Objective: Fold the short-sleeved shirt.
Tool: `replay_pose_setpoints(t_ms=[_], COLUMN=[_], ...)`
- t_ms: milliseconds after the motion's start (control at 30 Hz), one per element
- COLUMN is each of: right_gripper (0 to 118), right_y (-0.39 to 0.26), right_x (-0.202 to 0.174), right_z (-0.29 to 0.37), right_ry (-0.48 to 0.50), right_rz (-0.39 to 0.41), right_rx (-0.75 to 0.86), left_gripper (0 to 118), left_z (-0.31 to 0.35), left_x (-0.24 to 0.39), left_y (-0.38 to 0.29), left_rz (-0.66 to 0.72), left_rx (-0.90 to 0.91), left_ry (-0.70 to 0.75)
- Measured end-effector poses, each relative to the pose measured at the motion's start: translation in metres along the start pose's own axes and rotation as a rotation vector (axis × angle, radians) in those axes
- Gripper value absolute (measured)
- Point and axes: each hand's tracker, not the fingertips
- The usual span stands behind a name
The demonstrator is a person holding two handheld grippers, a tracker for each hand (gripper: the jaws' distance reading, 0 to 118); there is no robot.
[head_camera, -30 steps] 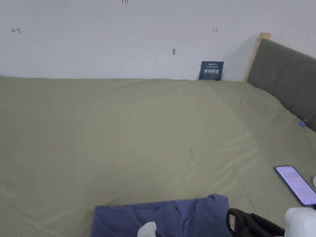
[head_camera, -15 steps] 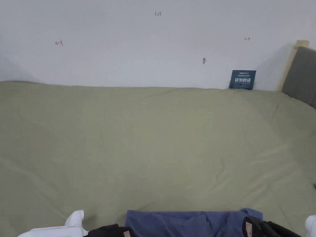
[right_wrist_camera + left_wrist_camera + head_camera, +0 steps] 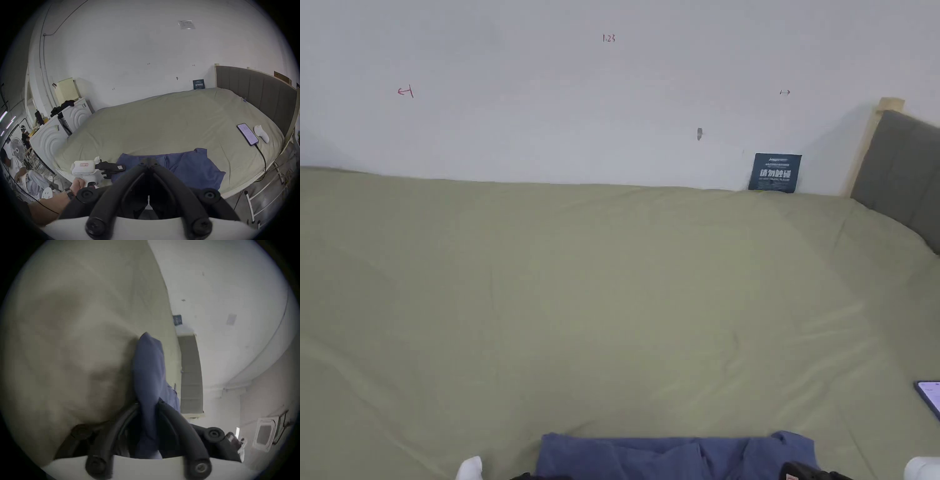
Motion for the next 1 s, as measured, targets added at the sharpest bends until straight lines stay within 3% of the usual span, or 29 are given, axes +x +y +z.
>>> replay_pose_setpoints(t_ms=[233,367,467,533,633,800,1000], right_gripper=[1,1,1,1,1,1,1], right_y=[0.000,0.001,0.002,0.002,0.002,0.000,0.000], right_x=[-0.004,-0.008,-0.014,-0.019,-0.027,-0.033,-0.032], right_z=[-0.003,-0.009,-0.018,-0.025,-0.032,-0.041,-0.034], right_ry=[-0.005,0.013,0.032,0.051,0.086,0.116,0.107], right_rz=[0.013,0.027,0.033,0.038,0.056,0.061,0.056], right_rx=[-0.011,-0.013,-0.021,-0.031,-0.039,-0.056,-0.057], left_gripper=[11,11,11,11,11,11,11], left_z=[0.043,0.107,0.170,0.201,0.231,0.210,0.106], left_x=[0.007,0.015,0.033,0.050,0.088,0.143,0.169], left_y=[0.015,0.039,0.049,0.052,0.049,0.029,0.007], left_rz=[-0.037,-0.044,-0.115,-0.080,-0.314,-0.536,-0.612], left_rx=[0.067,0.250,0.414,0.520,0.574,0.472,0.190], left_ry=[0.000,0.053,0.182,0.233,0.440,0.614,0.516])
